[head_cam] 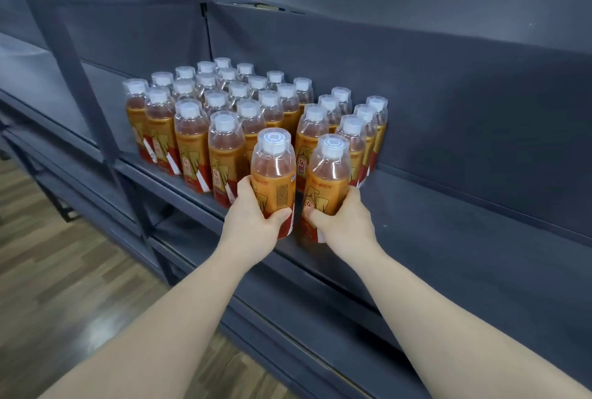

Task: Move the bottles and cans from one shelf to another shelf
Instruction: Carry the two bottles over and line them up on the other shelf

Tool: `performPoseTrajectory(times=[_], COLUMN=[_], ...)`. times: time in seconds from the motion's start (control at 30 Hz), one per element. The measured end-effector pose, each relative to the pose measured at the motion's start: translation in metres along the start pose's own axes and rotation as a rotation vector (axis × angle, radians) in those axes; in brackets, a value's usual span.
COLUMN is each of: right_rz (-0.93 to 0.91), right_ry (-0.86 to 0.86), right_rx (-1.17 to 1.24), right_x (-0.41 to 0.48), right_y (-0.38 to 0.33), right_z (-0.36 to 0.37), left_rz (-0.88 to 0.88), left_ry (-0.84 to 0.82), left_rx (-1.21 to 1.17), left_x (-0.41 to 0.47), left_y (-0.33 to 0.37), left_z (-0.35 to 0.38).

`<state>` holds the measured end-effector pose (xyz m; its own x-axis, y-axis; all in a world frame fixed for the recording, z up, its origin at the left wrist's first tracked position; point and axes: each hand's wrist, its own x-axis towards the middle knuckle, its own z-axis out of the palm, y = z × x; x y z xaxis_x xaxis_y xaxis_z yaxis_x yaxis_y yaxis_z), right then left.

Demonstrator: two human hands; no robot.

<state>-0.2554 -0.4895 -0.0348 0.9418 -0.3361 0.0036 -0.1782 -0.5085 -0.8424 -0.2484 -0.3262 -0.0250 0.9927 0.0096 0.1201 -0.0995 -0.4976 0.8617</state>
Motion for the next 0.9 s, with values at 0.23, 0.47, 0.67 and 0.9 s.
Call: performPoseTrajectory(times=[0.23, 0.47, 0.67, 0.9], right_rz=[0.082, 0.106, 0.123, 0.118], right_ry=[0.084, 0.183, 0.199, 0.298], right_rx=[0.030, 0.077, 0.083, 0.033], right_x=[0.004, -0.002, 0.004, 0.005], right_y=[0.002, -0.003, -0.008, -0.002], right_z=[0.012, 0.023, 0.030, 0.039], left_rz=[0.028, 0.029, 0.067, 0.088], left_ry=[-0.151, -0.207, -0.229, -0.226], left_rx=[0.005, -0.009, 0.014, 0.042], left_x=[0.041, 0.067, 0.084, 0.089], left_y=[-0.011, -0.025, -0.027, -0.029], left_z=[0.003, 0.009, 0.013, 0.018])
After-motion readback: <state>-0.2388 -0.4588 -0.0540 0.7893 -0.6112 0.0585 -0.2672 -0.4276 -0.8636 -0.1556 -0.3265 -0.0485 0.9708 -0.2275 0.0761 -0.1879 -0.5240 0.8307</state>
